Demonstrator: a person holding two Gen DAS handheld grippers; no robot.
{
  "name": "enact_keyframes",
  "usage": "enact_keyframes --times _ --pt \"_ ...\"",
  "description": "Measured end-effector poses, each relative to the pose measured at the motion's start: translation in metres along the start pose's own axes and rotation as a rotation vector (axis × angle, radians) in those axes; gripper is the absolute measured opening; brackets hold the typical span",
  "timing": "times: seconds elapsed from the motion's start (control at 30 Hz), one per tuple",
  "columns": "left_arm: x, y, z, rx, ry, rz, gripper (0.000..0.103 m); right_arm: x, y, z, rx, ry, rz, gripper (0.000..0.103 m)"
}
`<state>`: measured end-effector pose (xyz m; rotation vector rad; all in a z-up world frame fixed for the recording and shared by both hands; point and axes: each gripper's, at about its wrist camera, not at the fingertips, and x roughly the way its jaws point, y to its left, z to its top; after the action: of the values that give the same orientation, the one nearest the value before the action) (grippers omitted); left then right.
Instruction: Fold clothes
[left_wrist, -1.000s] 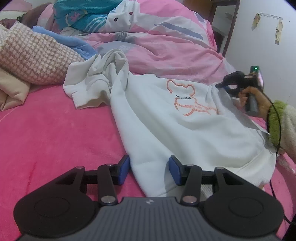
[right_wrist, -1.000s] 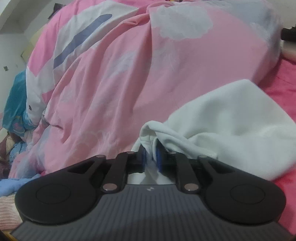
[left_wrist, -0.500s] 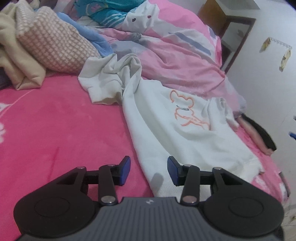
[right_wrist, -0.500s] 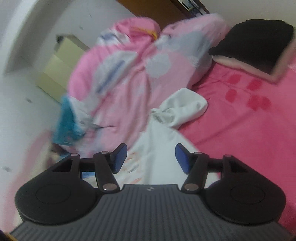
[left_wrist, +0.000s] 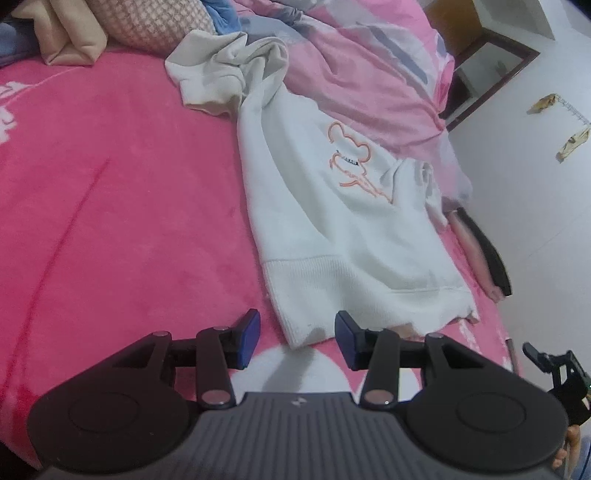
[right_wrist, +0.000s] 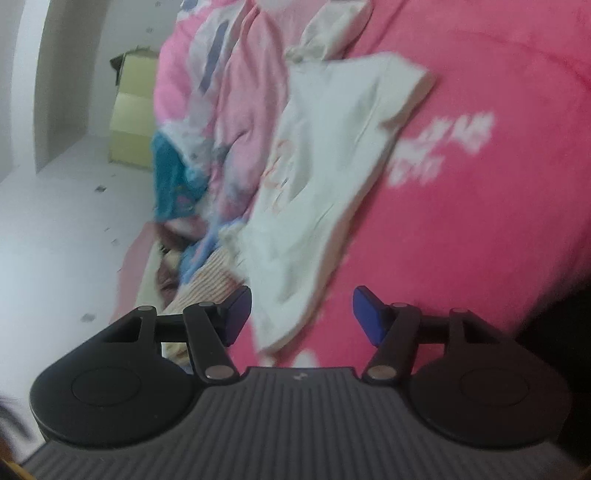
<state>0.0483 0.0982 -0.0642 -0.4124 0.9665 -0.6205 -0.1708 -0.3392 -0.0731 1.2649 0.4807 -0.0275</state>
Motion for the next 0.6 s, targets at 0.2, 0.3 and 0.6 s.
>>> enact_keyframes --times 0.2,0.3,0.6 --pt "0.013 -0.010 0.004 0.046 0.003 0.022 0.042 0.002 -0.023 0.044 0.049 -0.138 -0.107 0.061" --pt "0.016 -0.017 0.002 0.081 -0.010 0.047 0.042 0.014 -0.037 0.060 0.080 -0.159 -0.097 0.059" --pt "0.022 -0.027 0.000 0.132 -0.044 0.102 0.028 0.049 -0.051 0.101 0.131 -0.228 -0.082 0.043"
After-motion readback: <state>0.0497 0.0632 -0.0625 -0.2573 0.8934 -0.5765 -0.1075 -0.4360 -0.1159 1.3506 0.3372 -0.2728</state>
